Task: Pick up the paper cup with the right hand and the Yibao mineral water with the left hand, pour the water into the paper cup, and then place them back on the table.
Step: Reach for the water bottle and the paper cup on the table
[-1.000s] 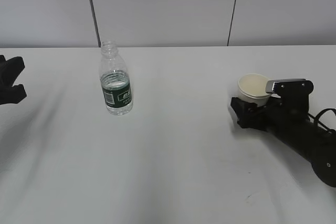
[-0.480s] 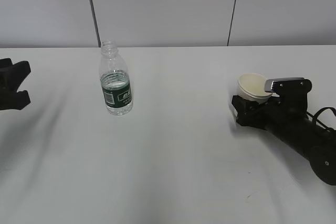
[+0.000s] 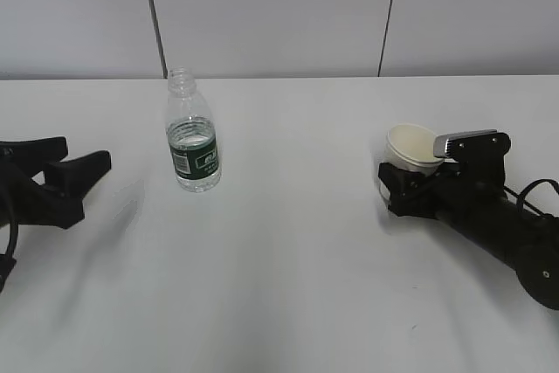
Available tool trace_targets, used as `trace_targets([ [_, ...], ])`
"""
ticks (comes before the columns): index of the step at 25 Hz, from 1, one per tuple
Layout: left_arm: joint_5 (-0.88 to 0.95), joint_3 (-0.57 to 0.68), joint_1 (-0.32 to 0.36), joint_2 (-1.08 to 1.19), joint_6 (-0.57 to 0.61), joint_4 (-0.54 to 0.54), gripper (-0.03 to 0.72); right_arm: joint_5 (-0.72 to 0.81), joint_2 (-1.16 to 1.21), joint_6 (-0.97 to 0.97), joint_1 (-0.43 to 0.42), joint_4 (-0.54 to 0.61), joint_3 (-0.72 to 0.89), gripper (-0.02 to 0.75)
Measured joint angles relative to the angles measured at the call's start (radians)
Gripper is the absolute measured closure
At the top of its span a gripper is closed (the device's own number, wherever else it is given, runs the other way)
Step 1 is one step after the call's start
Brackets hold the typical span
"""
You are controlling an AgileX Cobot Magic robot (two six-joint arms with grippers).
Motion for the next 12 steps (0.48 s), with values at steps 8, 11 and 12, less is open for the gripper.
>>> trace_targets([
  [8, -0.063, -0.039, 0.000, 0.160, 0.011, 0.085, 0.099, 0.000, 0.000, 0.000, 0.000, -0.008, 0.000, 0.238],
  [11, -0.070, -0.091, 0.000, 0.223, 0.013, 0.095, 0.096, 0.000, 0.000, 0.000, 0.000, -0.022, 0.000, 0.238],
  [12, -0.070, -0.110, 0.000, 0.239, 0.013, 0.097, 0.096, 0.000, 0.000, 0.000, 0.000, -0.030, 0.000, 0.238],
])
